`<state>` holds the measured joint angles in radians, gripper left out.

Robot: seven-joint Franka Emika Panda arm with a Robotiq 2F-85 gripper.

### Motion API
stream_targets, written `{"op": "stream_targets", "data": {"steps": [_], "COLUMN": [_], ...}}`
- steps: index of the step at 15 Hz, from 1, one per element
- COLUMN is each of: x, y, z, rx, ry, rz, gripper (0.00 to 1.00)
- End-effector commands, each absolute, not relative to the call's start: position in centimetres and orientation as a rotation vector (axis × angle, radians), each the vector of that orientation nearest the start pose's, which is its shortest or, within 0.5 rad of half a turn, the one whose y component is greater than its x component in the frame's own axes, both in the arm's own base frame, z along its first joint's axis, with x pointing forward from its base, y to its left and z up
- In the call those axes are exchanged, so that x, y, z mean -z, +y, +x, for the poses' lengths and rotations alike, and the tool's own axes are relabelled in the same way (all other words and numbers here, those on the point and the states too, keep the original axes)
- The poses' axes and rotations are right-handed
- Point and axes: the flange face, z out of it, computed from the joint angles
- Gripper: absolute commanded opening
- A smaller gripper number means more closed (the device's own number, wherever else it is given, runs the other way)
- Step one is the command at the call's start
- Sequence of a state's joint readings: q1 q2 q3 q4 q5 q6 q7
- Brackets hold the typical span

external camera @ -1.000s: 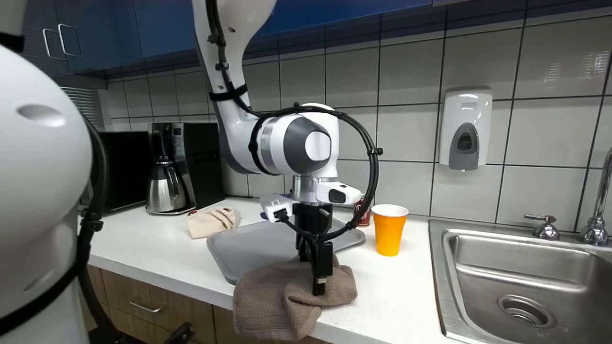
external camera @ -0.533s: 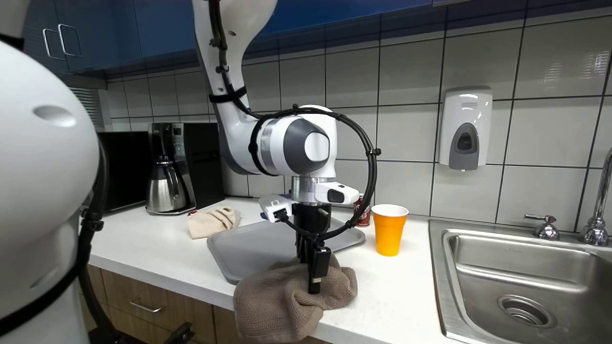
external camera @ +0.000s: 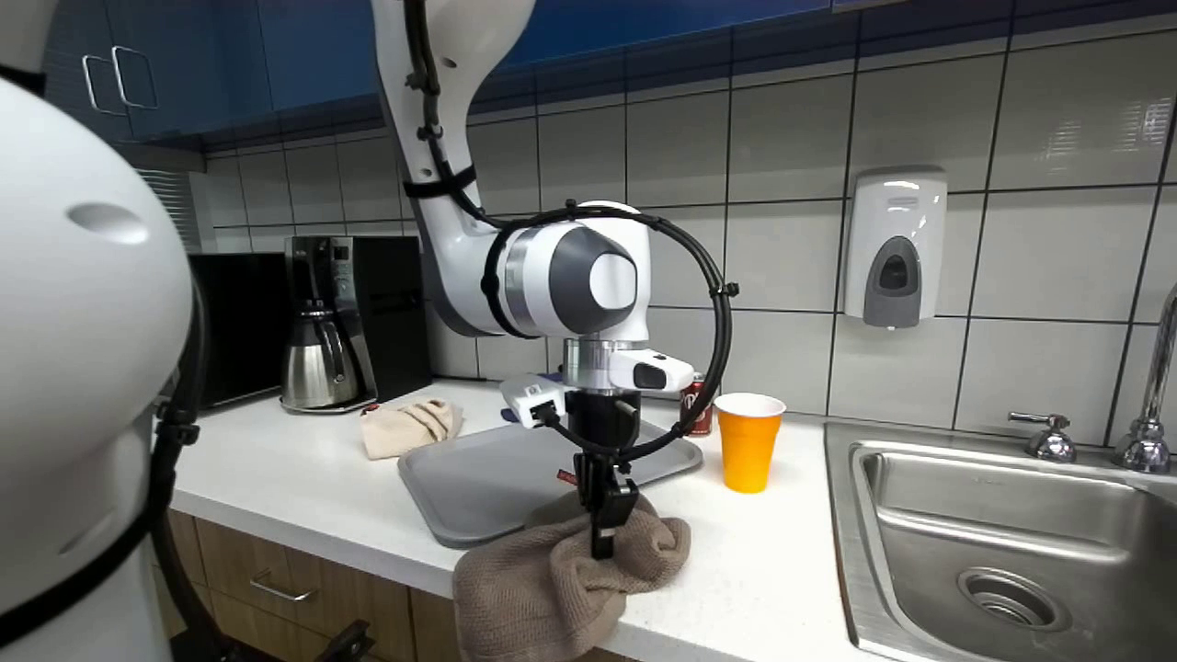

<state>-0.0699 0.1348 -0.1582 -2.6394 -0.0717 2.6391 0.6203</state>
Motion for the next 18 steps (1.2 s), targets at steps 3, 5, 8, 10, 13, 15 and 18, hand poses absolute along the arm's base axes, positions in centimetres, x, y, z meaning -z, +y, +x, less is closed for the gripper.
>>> {"op": "stream_targets", "data": {"steps": [3,5,8,10,13,15,18], "x": [-20.4,-21.2,-23.2,-24.6,-26.7,-28.0,-29.9], "y": [-9.3,-9.2,-9.2,-9.1,-8.8,-8.4,-7.6], "z": [40.0,39.9,40.2,40.5,40.7,41.0,41.5], "rx": [-0.166,-0.147,-0.104,-0.066,-0.008,0.034,0.106], "ry": [1.224,1.213,1.184,1.171,1.133,1.109,1.092], "rz": [-2.974,-2.978,-2.983,-2.987,-2.996,-2.998,-2.989], "gripper": [0.01,0.01,0.01,0.01,0.01,0.01,0.01]}}
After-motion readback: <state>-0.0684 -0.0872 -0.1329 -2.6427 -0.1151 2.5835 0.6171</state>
